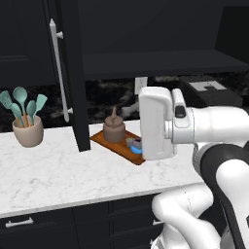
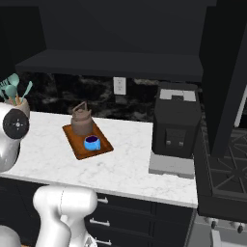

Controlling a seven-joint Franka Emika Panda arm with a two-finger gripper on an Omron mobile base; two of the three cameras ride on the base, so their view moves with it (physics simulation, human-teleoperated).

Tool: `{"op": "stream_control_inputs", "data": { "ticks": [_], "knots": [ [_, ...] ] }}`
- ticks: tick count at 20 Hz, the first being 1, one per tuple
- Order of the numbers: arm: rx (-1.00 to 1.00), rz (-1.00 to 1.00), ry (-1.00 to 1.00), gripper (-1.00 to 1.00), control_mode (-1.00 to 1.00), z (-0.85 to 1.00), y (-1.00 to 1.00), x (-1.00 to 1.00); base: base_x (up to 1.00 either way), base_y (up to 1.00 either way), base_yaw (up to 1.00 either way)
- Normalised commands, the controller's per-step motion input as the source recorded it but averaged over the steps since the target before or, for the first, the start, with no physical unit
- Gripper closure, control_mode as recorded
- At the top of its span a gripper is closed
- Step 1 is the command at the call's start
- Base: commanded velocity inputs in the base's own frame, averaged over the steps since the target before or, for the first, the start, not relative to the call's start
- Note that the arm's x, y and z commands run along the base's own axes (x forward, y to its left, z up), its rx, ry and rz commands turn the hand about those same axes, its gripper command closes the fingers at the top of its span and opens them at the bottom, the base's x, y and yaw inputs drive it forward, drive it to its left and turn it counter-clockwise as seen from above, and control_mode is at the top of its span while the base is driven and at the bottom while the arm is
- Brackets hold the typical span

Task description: Pick the kettle from the counter and place it on the tray. Then pick the mug from the cabinet and place it on the tray. Then close the cabinet doors.

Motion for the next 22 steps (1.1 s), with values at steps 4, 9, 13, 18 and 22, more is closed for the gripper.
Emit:
{"op": "stream_control_inputs", "data": {
  "ticks": [4,9,13,18,22],
  "knots": [
    [-0.02,0.00,-0.18,-1.00,-1.00,0.27,0.12,-0.42,0.00,0.00,0.00],
    [-0.02,-0.01,-0.05,-1.00,-1.00,0.14,0.23,-0.46,0.00,0.00,0.00],
    [-0.02,-0.10,-0.03,-1.00,-1.00,0.00,0.42,-0.38,0.00,0.00,0.00],
    [-0.07,-0.26,-0.01,-1.00,-1.00,-0.04,0.56,-0.08,0.00,0.00,0.00],
    [-0.06,-0.31,0.00,-1.00,-1.00,-0.05,0.50,0.31,0.00,0.00,0.00]
  ]
}}
